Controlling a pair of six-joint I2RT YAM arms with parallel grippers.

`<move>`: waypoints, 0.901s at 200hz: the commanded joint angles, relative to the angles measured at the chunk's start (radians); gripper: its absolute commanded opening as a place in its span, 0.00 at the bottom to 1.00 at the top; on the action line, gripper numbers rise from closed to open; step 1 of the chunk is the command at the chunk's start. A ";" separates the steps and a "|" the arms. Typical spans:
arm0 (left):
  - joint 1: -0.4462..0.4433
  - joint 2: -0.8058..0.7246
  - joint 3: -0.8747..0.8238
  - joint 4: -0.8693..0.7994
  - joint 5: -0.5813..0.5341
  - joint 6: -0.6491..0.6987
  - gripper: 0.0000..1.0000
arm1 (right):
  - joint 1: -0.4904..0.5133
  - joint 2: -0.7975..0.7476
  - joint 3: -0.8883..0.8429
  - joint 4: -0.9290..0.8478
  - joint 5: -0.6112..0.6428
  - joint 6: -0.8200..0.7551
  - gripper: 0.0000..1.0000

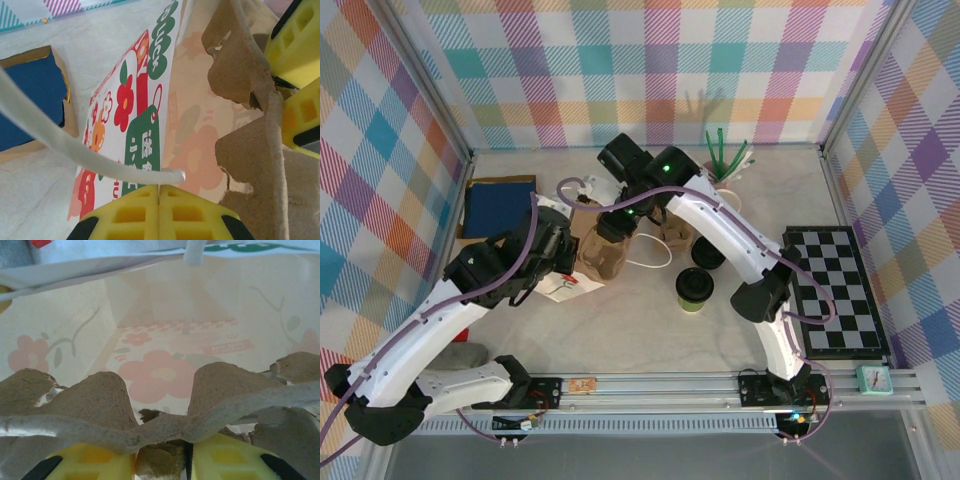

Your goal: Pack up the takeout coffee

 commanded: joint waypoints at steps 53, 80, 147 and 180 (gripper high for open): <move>-0.013 -0.028 -0.047 0.052 0.022 -0.011 0.00 | 0.000 0.012 0.080 0.011 -0.024 0.027 0.31; -0.013 -0.028 -0.053 0.040 0.014 -0.020 0.00 | 0.000 0.008 0.074 0.003 -0.069 0.032 0.30; -0.013 -0.032 -0.044 0.039 0.007 -0.014 0.00 | 0.000 -0.007 0.007 0.028 -0.105 0.023 0.30; -0.012 -0.029 -0.040 0.043 0.015 -0.017 0.00 | 0.000 -0.002 -0.017 0.042 -0.086 0.036 0.28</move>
